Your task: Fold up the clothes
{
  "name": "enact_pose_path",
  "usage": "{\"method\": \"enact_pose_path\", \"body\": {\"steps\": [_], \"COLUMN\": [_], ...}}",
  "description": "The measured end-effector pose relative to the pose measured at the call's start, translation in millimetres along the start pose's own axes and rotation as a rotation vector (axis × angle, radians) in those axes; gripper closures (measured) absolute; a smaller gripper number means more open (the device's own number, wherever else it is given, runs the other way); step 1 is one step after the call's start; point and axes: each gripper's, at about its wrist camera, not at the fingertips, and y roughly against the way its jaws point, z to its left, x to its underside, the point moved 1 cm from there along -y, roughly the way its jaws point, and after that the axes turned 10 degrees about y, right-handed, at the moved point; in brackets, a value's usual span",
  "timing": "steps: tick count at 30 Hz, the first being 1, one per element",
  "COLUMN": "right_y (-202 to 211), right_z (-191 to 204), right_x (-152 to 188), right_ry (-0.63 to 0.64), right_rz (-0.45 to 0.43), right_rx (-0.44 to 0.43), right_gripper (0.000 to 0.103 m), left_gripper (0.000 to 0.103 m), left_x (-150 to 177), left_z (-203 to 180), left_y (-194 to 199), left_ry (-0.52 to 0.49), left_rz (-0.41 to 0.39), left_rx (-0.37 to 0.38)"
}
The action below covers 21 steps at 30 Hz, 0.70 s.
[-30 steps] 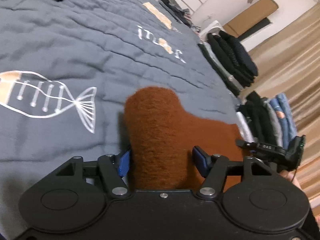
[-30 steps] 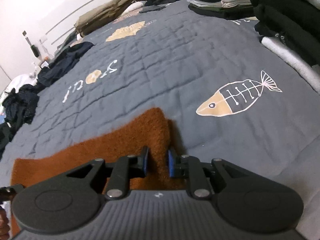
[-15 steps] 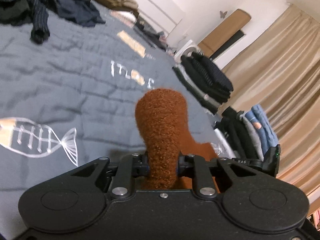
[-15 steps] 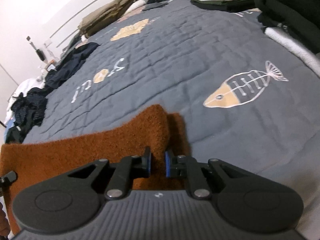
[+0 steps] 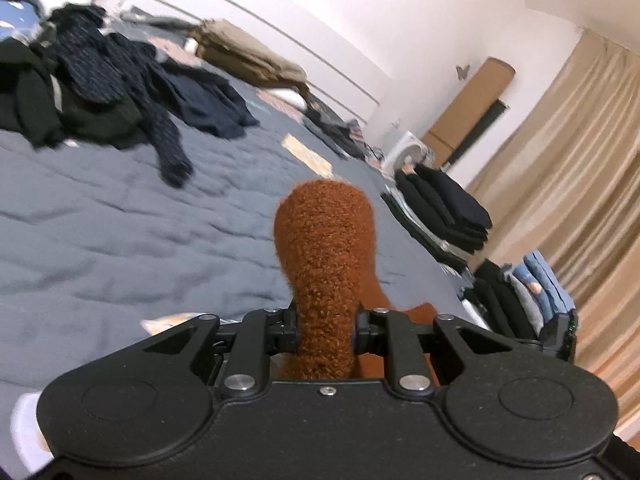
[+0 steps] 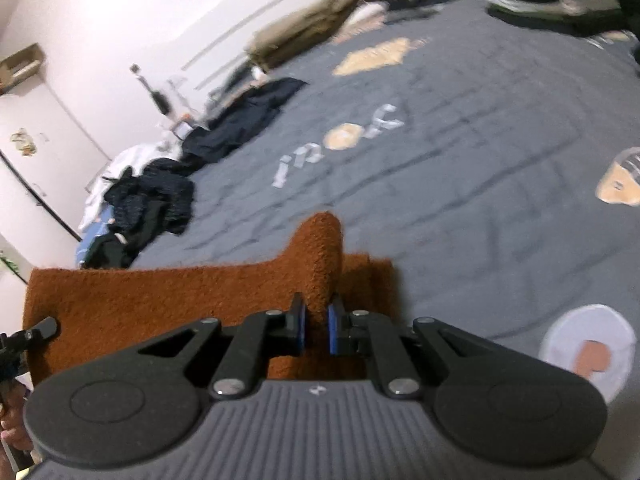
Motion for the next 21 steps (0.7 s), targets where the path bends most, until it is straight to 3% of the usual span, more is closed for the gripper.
{"method": "enact_pose_path", "body": {"steps": [3, 6, 8, 10, 12, 14, 21], "right_y": [-8.0, -27.0, -39.9, -49.7, -50.6, -44.2, -11.4], "right_z": [12.8, 18.2, 20.6, 22.0, 22.5, 24.2, 47.8], "right_x": [-2.8, 3.3, 9.2, 13.5, 12.9, 9.2, 0.4], "right_ry": [0.024, 0.052, 0.077, 0.104, 0.118, 0.127, 0.175], "right_rz": [-0.020, 0.010, 0.043, 0.071, 0.094, 0.105, 0.071], "right_rx": [-0.005, 0.026, 0.062, 0.098, 0.132, 0.155, 0.137], "right_gripper": [0.093, 0.092, 0.089, 0.085, 0.075, 0.067, 0.066], "left_gripper": [0.083, 0.080, 0.066, 0.060, 0.056, 0.043, 0.039], "left_x": [-3.5, 2.1, 7.7, 7.8, 3.0, -3.1, 4.4], "left_z": [14.0, 30.4, 38.9, 45.8, 50.7, 51.3, 21.7], "left_y": [5.5, -4.8, -15.1, -16.8, -9.3, 2.0, 19.7], "left_ry": [0.024, 0.050, 0.044, 0.038, 0.052, 0.068, -0.026], "left_rz": [-0.017, -0.007, 0.017, 0.025, 0.002, -0.038, -0.083], "left_rx": [-0.046, -0.151, -0.247, -0.295, -0.307, -0.310, -0.321]}}
